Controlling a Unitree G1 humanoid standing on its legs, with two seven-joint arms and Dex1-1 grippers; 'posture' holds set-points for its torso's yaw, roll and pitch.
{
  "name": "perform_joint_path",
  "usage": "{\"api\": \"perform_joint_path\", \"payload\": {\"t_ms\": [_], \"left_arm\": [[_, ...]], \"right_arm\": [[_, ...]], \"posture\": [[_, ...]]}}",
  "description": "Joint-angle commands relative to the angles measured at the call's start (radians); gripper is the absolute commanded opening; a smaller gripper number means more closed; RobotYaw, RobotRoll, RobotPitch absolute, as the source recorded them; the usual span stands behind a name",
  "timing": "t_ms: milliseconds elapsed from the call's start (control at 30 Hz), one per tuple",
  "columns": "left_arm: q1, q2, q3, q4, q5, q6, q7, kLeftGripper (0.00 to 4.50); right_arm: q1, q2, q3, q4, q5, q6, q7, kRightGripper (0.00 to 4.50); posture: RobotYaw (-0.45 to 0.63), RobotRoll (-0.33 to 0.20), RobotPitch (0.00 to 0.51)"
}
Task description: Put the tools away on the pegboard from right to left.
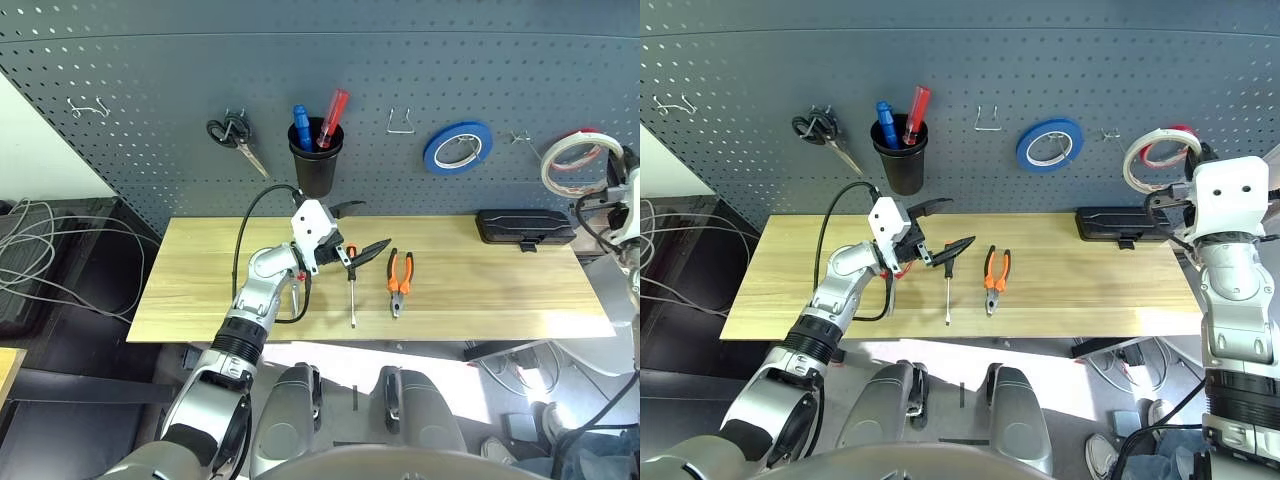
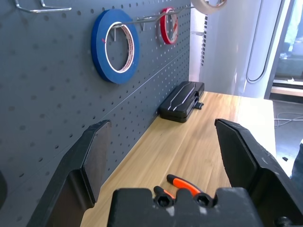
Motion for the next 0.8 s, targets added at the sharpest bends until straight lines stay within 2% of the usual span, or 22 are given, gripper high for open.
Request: {"api": "perform_joint_path", "payload": {"t_ms": [33,300,467,700,733,800], "left_arm": [[-0.004,-0.001,-0.008,-0.007,-0.002,0.012,-0.007,4.50],[-0.004,0.005,-0.011,-0.005,0.016,0.012,0.011,4.50],[-0.005,0.011,-0.011,-0.007,0.023,0.011,0.018,4.50],[-0.013,0.035,-0.017,-0.014,0.031,0.030,0.010,4.50],[-0.014,0.045,-0.021,-0.017,0.034,0.036,0.002,4.50],[-0.014,0.069,-0.033,-0.024,0.040,0.051,-0.024,4.50]], "right_arm": [[-0.051,0.010,0.023,0.107,0.003,0.014,-0.003,0.02],[-0.173,0.028,0.103,0.301,-0.018,-0.047,-0.006,0.02],[-0.173,0.038,0.123,0.318,-0.002,-0.072,0.008,1.66],[-0.029,0.050,0.147,0.137,0.024,-0.043,0.093,4.25],[0.003,0.056,0.158,0.089,0.037,-0.008,0.123,4.46],[0.068,0.072,0.192,-0.010,0.084,0.122,0.205,4.46]], "posture": [[0.02,0.000,0.111],[0.05,0.000,0.117],[0.05,0.000,0.125],[0.06,0.000,0.135],[0.06,0.000,0.139],[0.05,0.000,0.142]]}}
